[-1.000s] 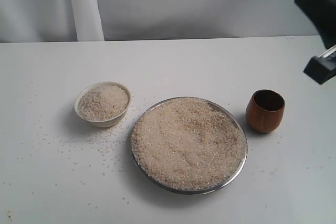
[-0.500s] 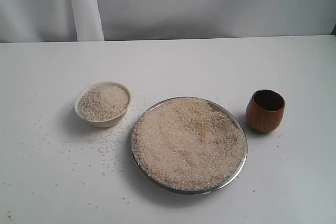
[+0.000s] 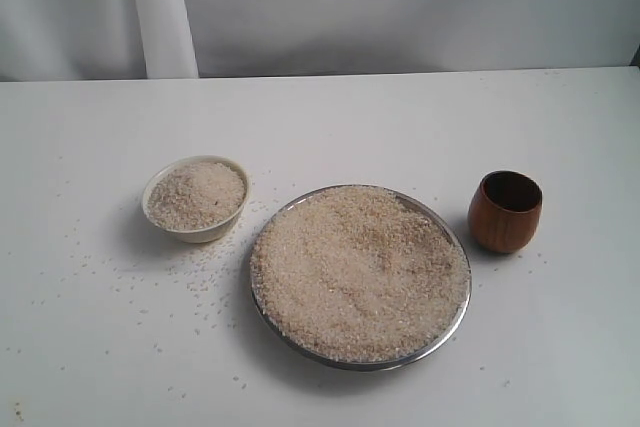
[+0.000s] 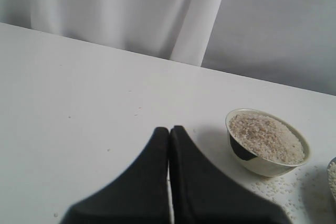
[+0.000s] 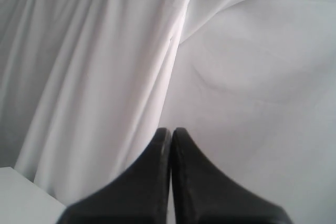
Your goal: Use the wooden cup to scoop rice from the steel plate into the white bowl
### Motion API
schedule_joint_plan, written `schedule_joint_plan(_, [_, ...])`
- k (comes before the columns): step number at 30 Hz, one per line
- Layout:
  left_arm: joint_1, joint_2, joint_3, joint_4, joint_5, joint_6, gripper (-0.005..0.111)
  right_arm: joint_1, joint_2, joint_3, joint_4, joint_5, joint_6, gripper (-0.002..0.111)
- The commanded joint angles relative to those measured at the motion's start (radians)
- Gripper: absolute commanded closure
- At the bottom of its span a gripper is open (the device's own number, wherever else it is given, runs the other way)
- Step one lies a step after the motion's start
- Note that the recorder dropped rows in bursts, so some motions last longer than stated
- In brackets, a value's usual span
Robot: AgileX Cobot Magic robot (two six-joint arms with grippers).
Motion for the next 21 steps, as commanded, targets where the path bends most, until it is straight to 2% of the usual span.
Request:
schedule_joint_plan(1, [-0.005, -0.003, -0.003, -0.002, -0.006, -0.004, 0.107, 0.004, -0.006, 0.006, 0.005, 0.004, 0.004, 0.108])
schedule_joint_plan(5, [-0.005, -0.003, -0.003, -0.002, -0.006, -0.004, 0.107, -0.002, -0.027, 0.006, 0.002, 0.039, 0.01, 0.108])
schedule_joint_plan(7, [-0.005, -0.003, -0.003, -0.002, -0.006, -0.004, 0.107, -0.02, -0.082, 0.006, -0.023, 0.205, 0.064, 0.108])
schedule_joint_plan(8, [-0.005, -0.003, -0.003, -0.002, -0.006, -0.004, 0.107, -0.026, -0.137, 0.006, -0.111, 0.348, 0.102, 0.108])
schedule_joint_plan(9, [-0.005, -0.003, -0.003, -0.002, -0.006, -0.004, 0.107, -0.026, -0.162, 0.006, -0.167, 0.401, 0.12, 0.108])
schedule_joint_plan(10, [-0.005, -0.003, -0.003, -0.002, -0.006, -0.004, 0.107, -0.026, -0.225, 0.008, -0.314, 0.521, 0.206, 0.108])
schedule_joint_plan(13, [-0.005, -0.003, -0.003, -0.002, -0.006, -0.004, 0.107, -0.026, -0.373, 0.048, -0.461, 0.708, 0.369, 0.108])
schedule_joint_plan(18, [-0.005, -0.003, -0.003, -0.002, -0.006, -0.004, 0.107, -0.026, -0.543, 0.153, -0.427, 0.904, 0.43, 0.108])
schedule_joint_plan(20, [-0.005, -0.003, -0.003, -0.002, -0.006, -0.004, 0.107, -0.026, -0.584, 0.182, -0.321, 0.937, 0.34, 0.108])
schedule_joint_plan(21, [-0.005, -0.003, -0.003, -0.002, -0.006, -0.004, 0.107, -0.026, -0.606, 0.19, -0.185, 0.946, 0.199, 0.108])
